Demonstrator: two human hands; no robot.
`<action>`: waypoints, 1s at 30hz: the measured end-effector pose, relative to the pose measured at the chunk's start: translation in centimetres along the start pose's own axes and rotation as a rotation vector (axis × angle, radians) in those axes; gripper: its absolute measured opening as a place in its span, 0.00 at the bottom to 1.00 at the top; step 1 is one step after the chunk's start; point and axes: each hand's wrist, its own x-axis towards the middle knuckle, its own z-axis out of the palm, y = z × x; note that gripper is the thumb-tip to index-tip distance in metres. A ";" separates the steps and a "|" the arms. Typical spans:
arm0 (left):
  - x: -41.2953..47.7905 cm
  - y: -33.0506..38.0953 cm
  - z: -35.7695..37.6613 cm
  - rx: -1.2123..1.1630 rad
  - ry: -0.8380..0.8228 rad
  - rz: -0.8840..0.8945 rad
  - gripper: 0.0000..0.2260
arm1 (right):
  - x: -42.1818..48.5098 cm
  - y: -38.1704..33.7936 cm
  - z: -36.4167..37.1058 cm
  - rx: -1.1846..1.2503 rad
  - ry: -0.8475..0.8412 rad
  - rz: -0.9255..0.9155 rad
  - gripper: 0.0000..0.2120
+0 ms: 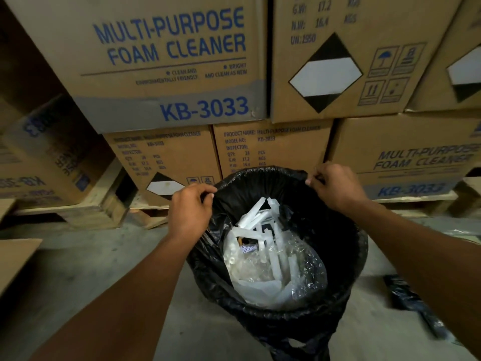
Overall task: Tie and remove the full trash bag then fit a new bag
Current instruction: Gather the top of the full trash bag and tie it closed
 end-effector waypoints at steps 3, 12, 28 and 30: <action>-0.2 0.0 -0.6 -0.064 -0.003 -0.020 0.08 | -0.5 -0.8 -0.4 -0.012 -0.084 -0.035 0.07; -1.1 -2.1 -0.9 0.083 -0.133 -0.320 0.11 | -1.7 1.9 -0.6 -0.042 0.003 0.244 0.14; -2.3 2.8 -2.6 -0.028 -0.055 -0.270 0.21 | -2.0 0.8 -2.6 0.011 0.046 0.301 0.20; -2.6 1.6 -2.7 0.000 -0.254 -0.466 0.24 | -2.7 2.0 -2.7 0.058 -0.103 0.406 0.22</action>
